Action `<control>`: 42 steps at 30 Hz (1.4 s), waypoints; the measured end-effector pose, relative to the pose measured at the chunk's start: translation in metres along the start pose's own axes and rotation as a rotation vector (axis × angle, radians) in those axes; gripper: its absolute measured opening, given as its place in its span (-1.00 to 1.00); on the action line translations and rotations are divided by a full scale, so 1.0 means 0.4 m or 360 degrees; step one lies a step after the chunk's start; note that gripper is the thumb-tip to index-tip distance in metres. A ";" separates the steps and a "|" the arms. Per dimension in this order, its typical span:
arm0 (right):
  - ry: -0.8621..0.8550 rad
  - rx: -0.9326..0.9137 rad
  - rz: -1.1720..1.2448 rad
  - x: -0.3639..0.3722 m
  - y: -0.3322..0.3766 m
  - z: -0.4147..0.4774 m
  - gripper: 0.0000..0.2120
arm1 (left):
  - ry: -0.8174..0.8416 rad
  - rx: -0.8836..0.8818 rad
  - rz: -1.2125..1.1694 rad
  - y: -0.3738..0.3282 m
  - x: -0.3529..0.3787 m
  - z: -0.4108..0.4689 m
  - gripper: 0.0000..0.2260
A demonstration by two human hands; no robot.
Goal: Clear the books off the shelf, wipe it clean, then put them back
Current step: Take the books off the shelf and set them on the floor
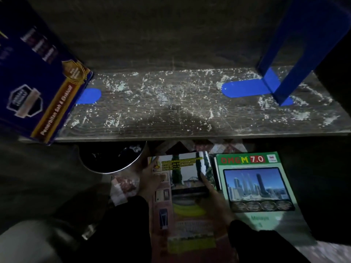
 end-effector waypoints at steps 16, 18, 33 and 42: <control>-0.0319 -0.0138 -0.0425 -0.072 0.204 -0.102 -0.51 | 0.0474 -0.0085 0.0882 -0.193 -0.023 -0.142 -0.67; -0.0586 -0.0378 -0.0338 -0.113 0.301 -0.135 -0.66 | 0.0519 0.0238 0.0922 -0.295 -0.047 -0.222 -0.75; -0.1110 -0.0823 -0.1237 -0.128 0.596 -0.130 0.07 | -0.1502 0.1228 0.0754 -0.822 -0.561 -0.507 -0.26; -0.1003 -0.1017 -0.1184 -0.094 0.548 -0.106 0.35 | -0.1332 0.1112 0.0547 -0.844 -0.574 -0.478 -0.27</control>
Point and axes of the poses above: each hand's wrist, its own z-axis towards the middle knuckle, its own x-axis out of the palm, y = z × x, the point moved 3 cm from there along z, towards the middle knuckle, and after that the axes turned 9 degrees about -z, right-handed, at the moved point
